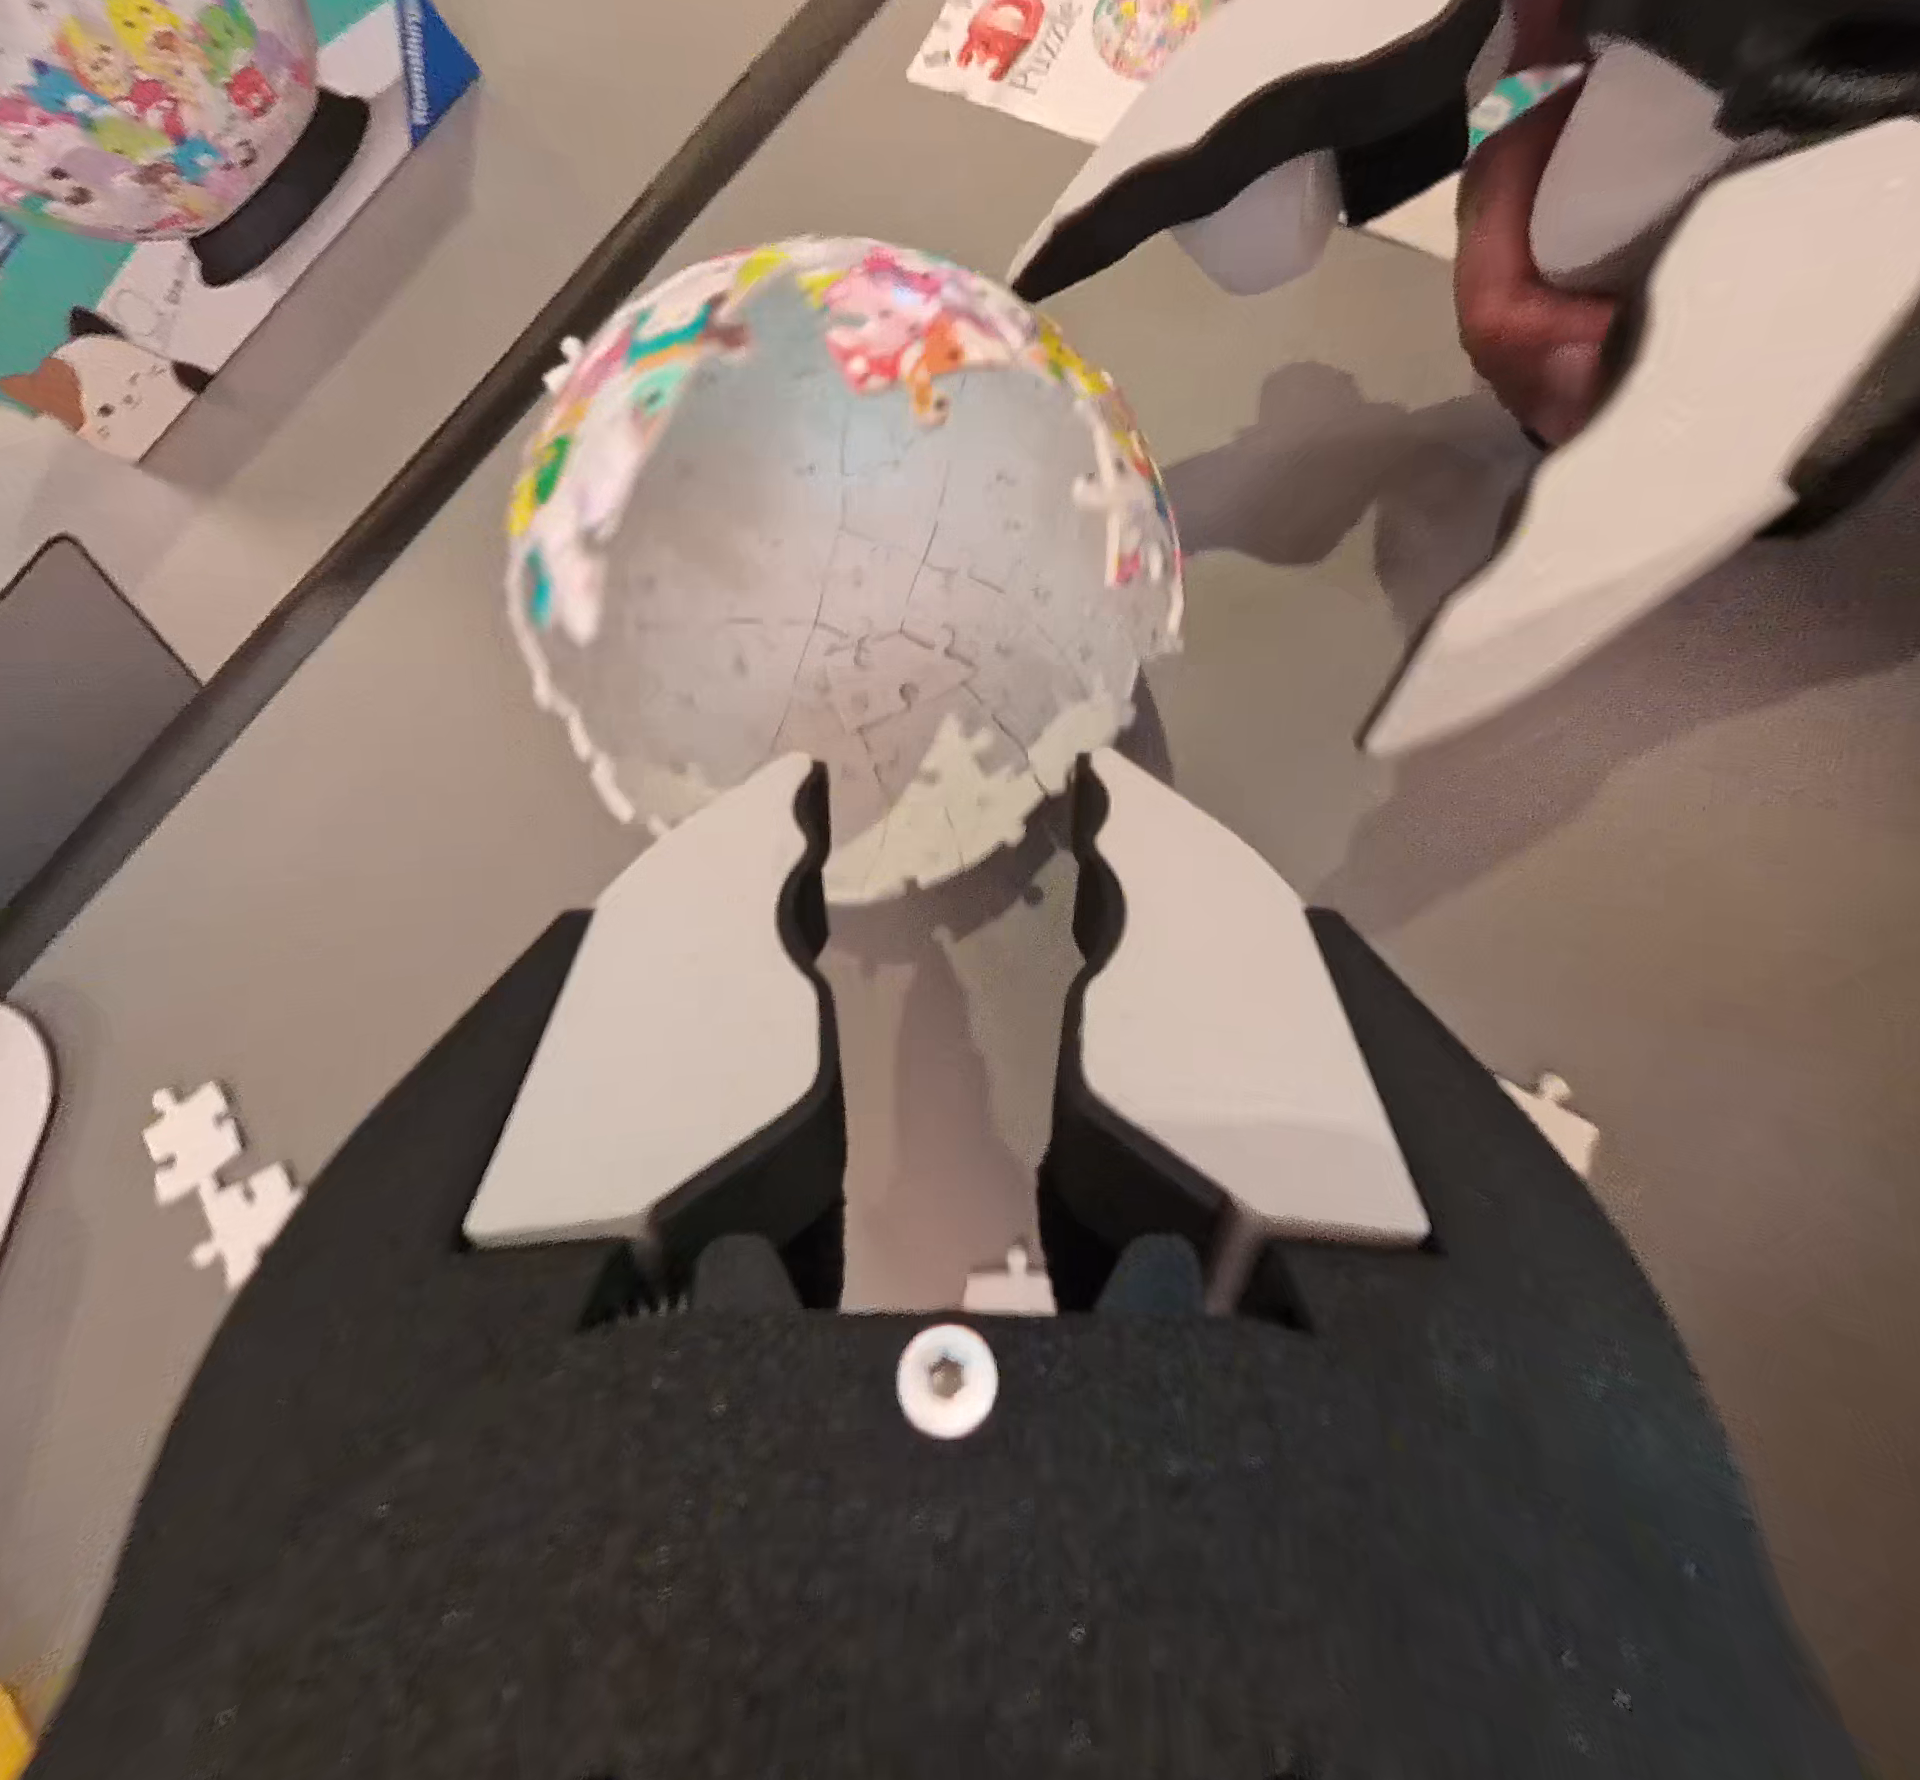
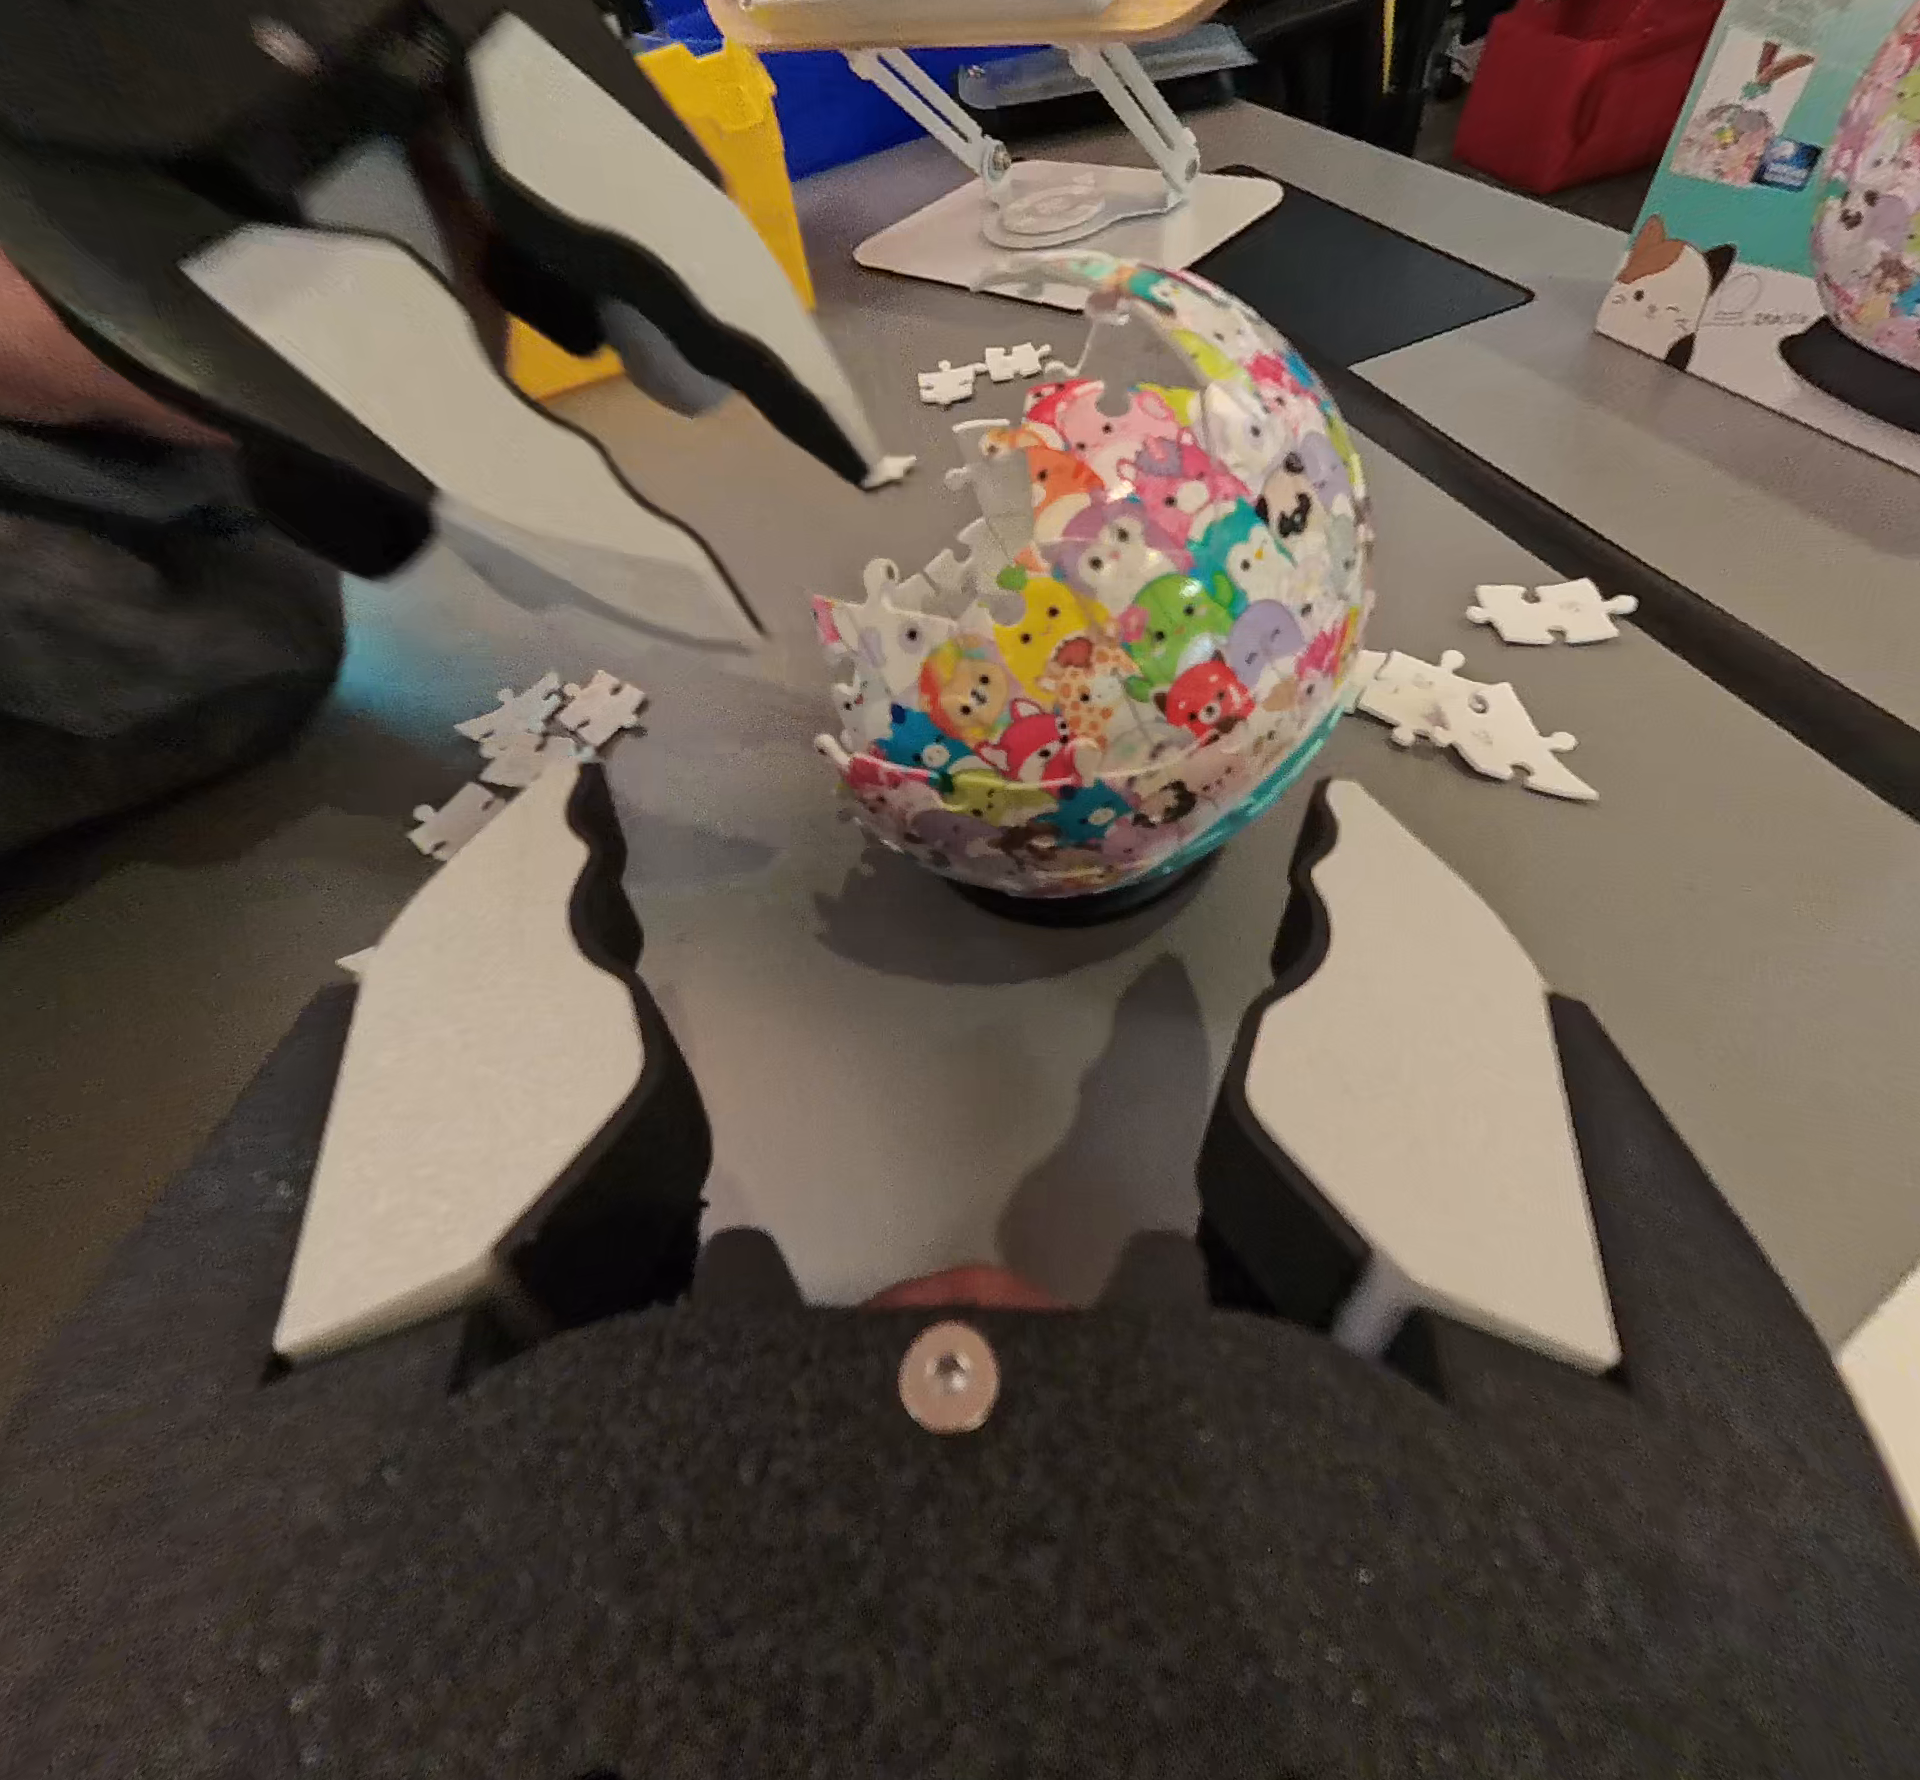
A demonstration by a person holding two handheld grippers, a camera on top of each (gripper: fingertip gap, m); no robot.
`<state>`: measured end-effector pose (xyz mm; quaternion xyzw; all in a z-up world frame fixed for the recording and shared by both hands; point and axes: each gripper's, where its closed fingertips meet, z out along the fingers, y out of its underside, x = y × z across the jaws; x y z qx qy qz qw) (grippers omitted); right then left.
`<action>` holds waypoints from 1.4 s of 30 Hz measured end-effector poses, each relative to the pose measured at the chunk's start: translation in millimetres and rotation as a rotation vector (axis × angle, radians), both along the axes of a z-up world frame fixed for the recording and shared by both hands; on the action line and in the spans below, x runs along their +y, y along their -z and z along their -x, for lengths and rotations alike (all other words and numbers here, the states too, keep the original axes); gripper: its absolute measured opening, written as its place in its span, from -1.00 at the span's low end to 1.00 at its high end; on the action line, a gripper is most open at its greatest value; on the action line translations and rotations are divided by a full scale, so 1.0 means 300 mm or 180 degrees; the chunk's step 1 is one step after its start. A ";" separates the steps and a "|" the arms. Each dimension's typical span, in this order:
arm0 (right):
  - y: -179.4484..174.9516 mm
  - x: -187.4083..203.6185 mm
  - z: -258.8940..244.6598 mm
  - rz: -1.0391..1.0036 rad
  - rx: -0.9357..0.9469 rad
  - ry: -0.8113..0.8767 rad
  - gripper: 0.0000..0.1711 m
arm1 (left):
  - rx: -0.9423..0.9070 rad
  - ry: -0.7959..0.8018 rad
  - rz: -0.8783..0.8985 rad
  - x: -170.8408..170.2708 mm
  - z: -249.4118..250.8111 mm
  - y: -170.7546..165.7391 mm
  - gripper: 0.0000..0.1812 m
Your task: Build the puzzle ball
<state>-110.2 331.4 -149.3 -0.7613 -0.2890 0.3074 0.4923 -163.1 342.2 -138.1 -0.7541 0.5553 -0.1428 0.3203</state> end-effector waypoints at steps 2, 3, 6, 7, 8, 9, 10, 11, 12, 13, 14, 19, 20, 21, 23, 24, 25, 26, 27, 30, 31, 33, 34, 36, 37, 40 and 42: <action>0.002 0.000 -0.018 0.0033 -0.0101 0.0121 0.36 | -0.0176 -0.0111 0.0150 -0.004 0.069 -0.033 -0.51; 0.004 -0.001 -0.024 0.0042 -0.0175 0.0194 0.35 | -0.0247 -0.0182 0.0259 0.000 0.105 -0.038 -0.51; 0.007 -0.016 -0.038 0.0048 -0.0441 0.0464 0.28 | -0.0579 -0.0342 0.0460 0.040 0.185 -0.039 -0.48; 0.005 -0.029 -0.036 0.0052 -0.0500 0.0551 0.27 | -0.0693 -0.0385 0.0487 0.061 0.206 -0.031 -0.48; 0.000 -0.045 -0.036 0.0030 -0.0551 0.0659 0.25 | -0.0821 -0.0400 0.0494 0.083 0.222 -0.021 -0.48; -0.007 -0.066 -0.034 -0.0021 -0.0566 0.0773 0.21 | -0.0968 -0.0370 0.0492 0.100 0.233 -0.012 -0.48; -0.013 -0.093 -0.028 -0.0059 -0.0545 0.0877 0.12 | -0.1121 -0.0293 0.0479 0.110 0.239 -0.004 -0.47; -0.021 -0.124 -0.016 -0.0093 -0.0482 0.0962 0.05 | -0.1269 -0.0180 0.0458 0.112 0.242 0.005 -0.47; -0.029 -0.158 -0.001 -0.0120 -0.0404 0.1022 -0.02 | -0.1421 -0.0040 0.0443 0.103 0.241 0.011 -0.47; -0.035 -0.192 0.015 -0.0127 -0.0343 0.1079 -0.08 | -0.1564 0.0086 0.0429 0.092 0.238 0.015 -0.48; -0.039 -0.221 0.030 -0.0125 -0.0307 0.1145 -0.19 | -0.1658 0.0198 0.0412 0.081 0.237 0.023 -0.50; -0.025 -0.249 0.117 -0.0129 -0.0440 0.1403 -0.43 | -0.1640 0.0480 0.0404 0.120 0.190 0.076 -0.55; -0.016 -0.235 0.142 -0.0118 -0.0525 0.1381 -0.44 | -0.1685 0.0539 0.0458 0.136 0.172 0.078 -0.53; -0.008 -0.218 0.167 -0.0107 -0.0625 0.1354 -0.46 | -0.1742 0.0597 0.0553 0.150 0.155 0.077 -0.52; 0.011 -0.176 0.202 -0.0092 -0.0859 0.1320 -0.48 | -0.1782 0.0660 0.0790 0.176 0.136 0.082 -0.52; 0.022 -0.154 0.219 -0.0075 -0.0945 0.1284 -0.51 | -0.1778 0.0652 0.0883 0.189 0.136 0.087 -0.56; 0.036 -0.132 0.223 -0.0042 -0.1051 0.1303 -0.57 | -0.1780 0.0665 0.0950 0.196 0.141 0.090 -0.59; 0.049 -0.109 0.221 -0.0008 -0.1161 0.1347 -0.58 | -0.1787 0.0665 0.0981 0.199 0.150 0.093 -0.63; 0.054 -0.087 0.225 0.0006 -0.1246 0.1382 -0.58 | -0.1796 0.0629 0.0972 0.205 0.161 0.093 -0.67; 0.044 -0.019 0.257 -0.0099 -0.1613 0.1509 -0.57 | -0.1904 0.0498 0.0826 0.216 0.195 0.076 -0.67; 0.039 0.003 0.272 -0.0150 -0.1742 0.1561 -0.57 | -0.1911 0.0454 0.0751 0.220 0.208 0.073 -0.67; 0.039 0.044 0.289 -0.0144 -0.1955 0.1722 -0.59 | -0.1898 0.0338 0.0585 0.237 0.237 0.071 -0.68; 0.041 0.063 0.295 -0.0118 -0.2011 0.1801 -0.61 | -0.1897 0.0271 0.0510 0.251 0.249 0.068 -0.69; 0.049 0.100 0.297 -0.0076 -0.2183 0.1956 -0.63 | -0.1901 0.0154 0.0432 0.279 0.271 0.064 -0.69; 0.054 0.119 0.290 -0.0103 -0.2342 0.2021 -0.64 | -0.1908 0.0115 0.0445 0.289 0.280 0.063 -0.69; 0.071 0.155 0.277 -0.0081 -0.2589 0.2188 -0.65 | -0.2001 0.0047 0.0627 0.299 0.295 0.058 -0.69; 0.086 0.155 0.275 -0.0002 -0.2667 0.2286 -0.64 | -0.2028 0.0053 0.0677 0.296 0.296 0.054 -0.69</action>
